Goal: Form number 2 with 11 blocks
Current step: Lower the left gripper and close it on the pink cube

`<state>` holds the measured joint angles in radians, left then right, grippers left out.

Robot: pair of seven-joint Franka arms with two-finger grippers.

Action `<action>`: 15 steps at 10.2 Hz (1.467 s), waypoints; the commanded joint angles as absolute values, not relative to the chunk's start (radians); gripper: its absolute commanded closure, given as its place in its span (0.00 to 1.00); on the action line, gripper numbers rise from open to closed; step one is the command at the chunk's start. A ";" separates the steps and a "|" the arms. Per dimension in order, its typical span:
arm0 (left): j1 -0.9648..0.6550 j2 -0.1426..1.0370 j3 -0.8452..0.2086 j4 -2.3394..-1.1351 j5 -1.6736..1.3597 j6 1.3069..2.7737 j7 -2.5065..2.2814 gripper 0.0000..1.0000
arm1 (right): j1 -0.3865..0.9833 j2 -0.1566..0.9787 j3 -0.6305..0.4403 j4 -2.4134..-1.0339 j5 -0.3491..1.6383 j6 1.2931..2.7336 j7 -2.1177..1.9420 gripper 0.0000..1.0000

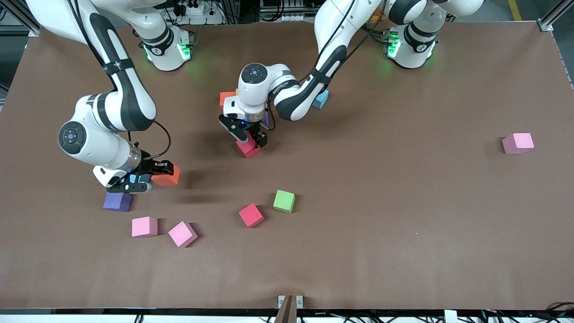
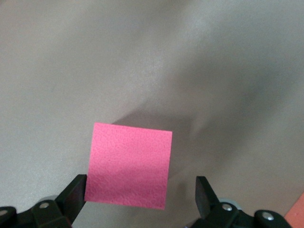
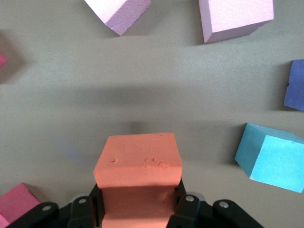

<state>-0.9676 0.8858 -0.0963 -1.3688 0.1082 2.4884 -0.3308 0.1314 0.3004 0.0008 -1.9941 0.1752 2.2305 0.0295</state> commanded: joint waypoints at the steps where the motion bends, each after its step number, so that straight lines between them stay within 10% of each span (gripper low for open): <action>1: -0.971 0.908 -0.091 -1.342 0.133 2.499 -0.322 0.00 | 0.120 0.314 0.011 -1.971 0.178 2.227 0.038 1.00; 6: -0.971 0.939 -0.081 -1.328 0.135 2.548 -0.324 0.15 | 0.121 0.318 0.011 -1.971 0.179 2.227 0.040 1.00; 9: -0.973 0.934 -0.080 -1.328 0.133 2.545 -0.337 0.94 | 0.120 0.321 0.011 -1.971 0.179 2.227 0.038 1.00; 15: -0.921 0.868 -0.084 -1.333 0.104 2.294 -0.702 1.00 | 0.127 0.341 0.011 -1.962 0.189 2.232 0.055 1.00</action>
